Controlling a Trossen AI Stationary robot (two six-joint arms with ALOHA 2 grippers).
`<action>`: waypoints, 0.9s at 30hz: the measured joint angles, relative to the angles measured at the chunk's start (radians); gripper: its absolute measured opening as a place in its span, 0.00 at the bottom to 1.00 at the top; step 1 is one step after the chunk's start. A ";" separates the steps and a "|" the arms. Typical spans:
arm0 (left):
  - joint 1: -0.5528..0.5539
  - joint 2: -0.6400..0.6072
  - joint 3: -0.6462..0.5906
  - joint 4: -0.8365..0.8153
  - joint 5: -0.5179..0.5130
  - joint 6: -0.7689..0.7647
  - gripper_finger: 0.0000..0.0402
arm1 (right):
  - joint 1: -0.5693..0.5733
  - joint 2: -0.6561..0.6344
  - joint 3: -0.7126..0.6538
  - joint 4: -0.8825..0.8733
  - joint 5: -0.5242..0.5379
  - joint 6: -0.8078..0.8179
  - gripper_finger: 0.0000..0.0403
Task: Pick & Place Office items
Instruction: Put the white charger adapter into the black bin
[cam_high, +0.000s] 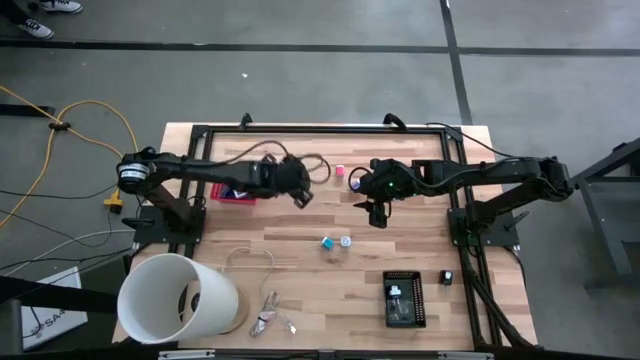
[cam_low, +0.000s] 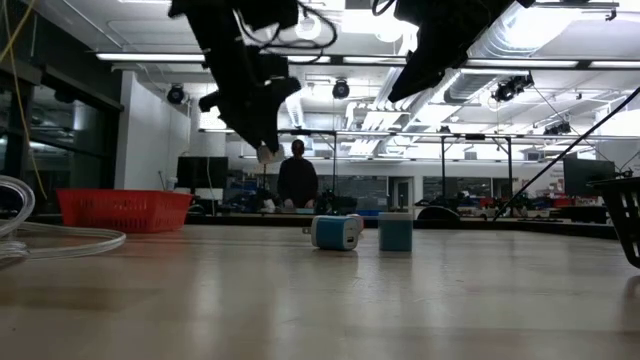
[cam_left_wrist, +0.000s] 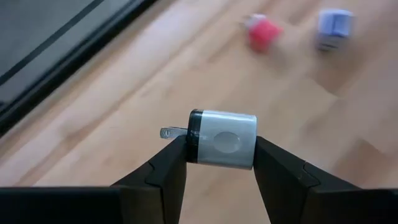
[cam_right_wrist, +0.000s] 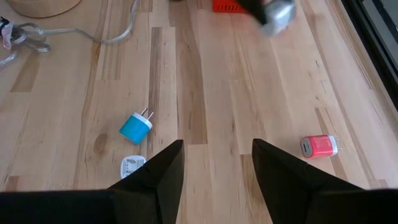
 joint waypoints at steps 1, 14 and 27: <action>-0.024 -0.001 0.000 0.003 0.000 0.000 0.39 | 0.000 0.000 0.000 0.000 0.000 0.000 0.44; -0.321 -0.002 0.000 0.213 -0.001 0.297 0.39 | 0.000 0.000 0.000 0.000 0.000 0.000 0.44; -0.455 -0.002 0.000 0.400 -0.107 0.612 0.39 | 0.000 0.000 0.000 0.000 0.000 0.000 0.44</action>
